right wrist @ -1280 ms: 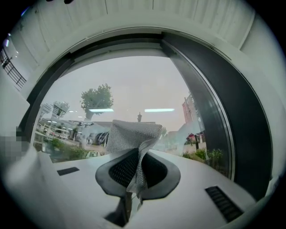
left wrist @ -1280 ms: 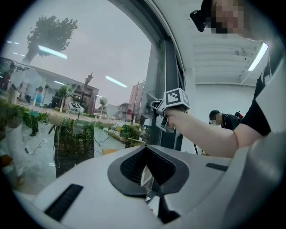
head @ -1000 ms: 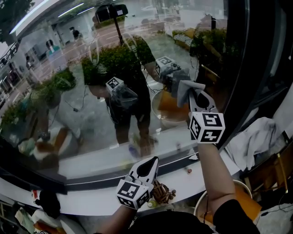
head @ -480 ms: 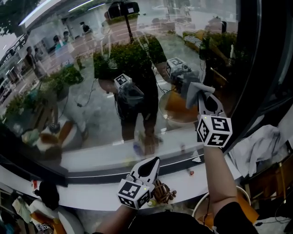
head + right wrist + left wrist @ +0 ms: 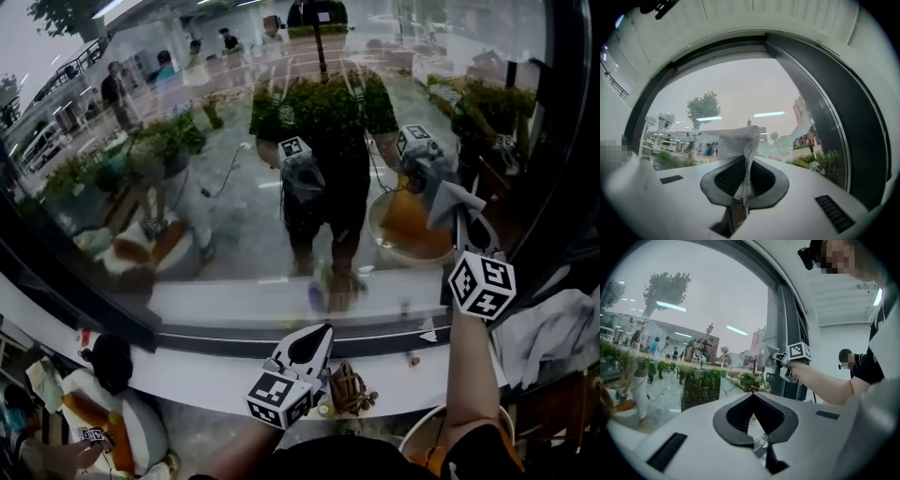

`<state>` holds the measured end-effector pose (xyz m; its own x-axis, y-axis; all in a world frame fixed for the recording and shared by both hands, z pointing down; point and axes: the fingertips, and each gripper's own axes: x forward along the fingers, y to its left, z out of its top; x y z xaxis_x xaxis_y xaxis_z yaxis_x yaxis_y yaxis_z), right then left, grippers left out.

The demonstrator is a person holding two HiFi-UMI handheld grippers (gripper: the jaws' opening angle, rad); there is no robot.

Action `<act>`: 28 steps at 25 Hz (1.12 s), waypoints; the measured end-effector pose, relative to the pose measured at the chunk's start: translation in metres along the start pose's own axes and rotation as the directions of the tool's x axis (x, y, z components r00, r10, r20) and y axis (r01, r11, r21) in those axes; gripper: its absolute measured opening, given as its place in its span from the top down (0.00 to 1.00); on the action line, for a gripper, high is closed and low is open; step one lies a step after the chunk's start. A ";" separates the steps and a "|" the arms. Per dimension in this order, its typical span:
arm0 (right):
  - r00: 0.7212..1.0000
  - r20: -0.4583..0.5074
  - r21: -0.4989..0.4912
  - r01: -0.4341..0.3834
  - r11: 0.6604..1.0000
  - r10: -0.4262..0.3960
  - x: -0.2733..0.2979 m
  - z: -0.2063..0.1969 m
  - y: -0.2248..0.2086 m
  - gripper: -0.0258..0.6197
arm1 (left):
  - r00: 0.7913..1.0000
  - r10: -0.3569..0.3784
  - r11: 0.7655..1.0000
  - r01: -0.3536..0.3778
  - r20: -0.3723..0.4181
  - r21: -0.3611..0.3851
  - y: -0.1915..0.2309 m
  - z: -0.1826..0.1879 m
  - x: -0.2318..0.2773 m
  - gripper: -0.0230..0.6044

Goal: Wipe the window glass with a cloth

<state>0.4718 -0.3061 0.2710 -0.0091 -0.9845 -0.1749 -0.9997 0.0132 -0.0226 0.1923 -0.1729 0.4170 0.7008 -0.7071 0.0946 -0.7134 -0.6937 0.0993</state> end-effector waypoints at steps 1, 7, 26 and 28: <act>1.000 -0.004 0.006 -0.008 1.000 0.008 -0.006 -0.004 0.007 0.90 | 1.000 0.004 1.000 -0.004 -0.001 -0.002 0.003 -0.001 -0.007 0.95; 0.988 -0.026 0.090 -0.151 0.984 0.154 -0.042 -0.031 0.097 0.90 | 0.997 0.080 0.997 -0.079 0.006 -0.026 0.036 -0.010 -0.075 0.95; 0.913 -0.161 0.192 -0.344 0.919 0.375 -0.232 -0.094 0.352 0.90 | 0.989 0.145 0.986 -0.141 0.037 -0.092 0.072 -0.037 -0.288 0.95; 0.920 -0.171 0.201 -0.318 0.926 0.353 -0.256 -0.096 0.355 0.90 | 0.992 0.121 0.988 -0.117 0.036 -0.098 0.065 -0.041 -0.300 0.95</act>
<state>0.1167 -0.0664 0.4026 -0.3658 -0.9307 -0.0001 -0.9182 0.3609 -0.1635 -0.0644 0.0000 0.4358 0.6085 -0.7904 0.0704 -0.7867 -0.5892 0.1840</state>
